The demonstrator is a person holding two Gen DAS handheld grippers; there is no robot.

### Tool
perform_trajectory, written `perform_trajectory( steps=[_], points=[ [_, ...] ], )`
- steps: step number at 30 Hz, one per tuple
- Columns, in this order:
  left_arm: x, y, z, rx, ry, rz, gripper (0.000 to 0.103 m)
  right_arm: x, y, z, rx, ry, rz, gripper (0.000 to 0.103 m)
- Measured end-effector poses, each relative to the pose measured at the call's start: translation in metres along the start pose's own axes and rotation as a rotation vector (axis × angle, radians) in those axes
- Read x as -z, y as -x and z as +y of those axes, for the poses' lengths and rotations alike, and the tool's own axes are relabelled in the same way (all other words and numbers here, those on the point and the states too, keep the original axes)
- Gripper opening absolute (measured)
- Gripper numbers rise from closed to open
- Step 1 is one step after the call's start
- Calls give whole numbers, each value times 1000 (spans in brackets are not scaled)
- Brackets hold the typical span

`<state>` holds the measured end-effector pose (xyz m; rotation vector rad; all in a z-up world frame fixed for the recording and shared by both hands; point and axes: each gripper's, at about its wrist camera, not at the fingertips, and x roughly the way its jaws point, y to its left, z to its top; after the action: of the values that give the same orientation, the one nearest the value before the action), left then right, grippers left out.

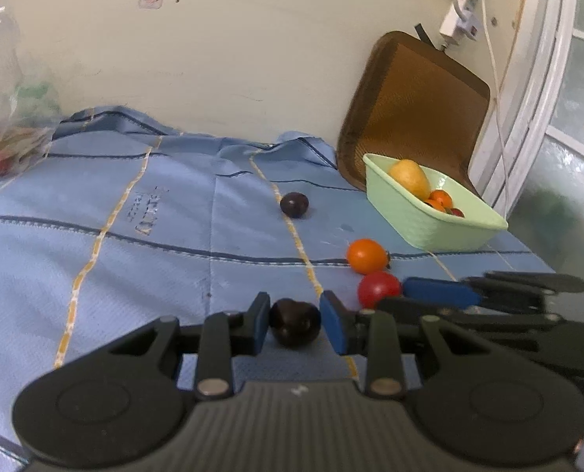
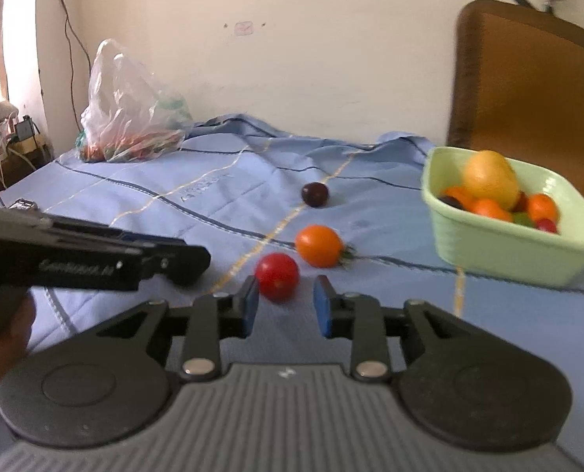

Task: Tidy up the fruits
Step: 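Grasp a red tomato with the right gripper while the left gripper holds its plum, then carry the plum and red tomato into the basket and open both grippers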

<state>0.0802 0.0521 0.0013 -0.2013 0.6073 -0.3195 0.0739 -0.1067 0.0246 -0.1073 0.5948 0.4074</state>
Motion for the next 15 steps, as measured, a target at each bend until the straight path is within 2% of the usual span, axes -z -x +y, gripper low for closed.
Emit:
perform_trajectory(
  steps=[4, 7, 11, 15],
  points=[
    [0, 0, 2, 8, 13, 0, 29, -5, -18, 4, -8, 2, 44, 29],
    [-1, -1, -2, 20, 4, 4, 29, 0, -8, 1, -23, 0, 37, 28],
    [-5, -7, -16, 107, 17, 19, 29, 13, 19, -10, -34, -24, -5, 28],
    [-25, -23, -41, 182, 3, 15, 29, 17, 45, -32, 33, -63, -76, 28]
  ],
)
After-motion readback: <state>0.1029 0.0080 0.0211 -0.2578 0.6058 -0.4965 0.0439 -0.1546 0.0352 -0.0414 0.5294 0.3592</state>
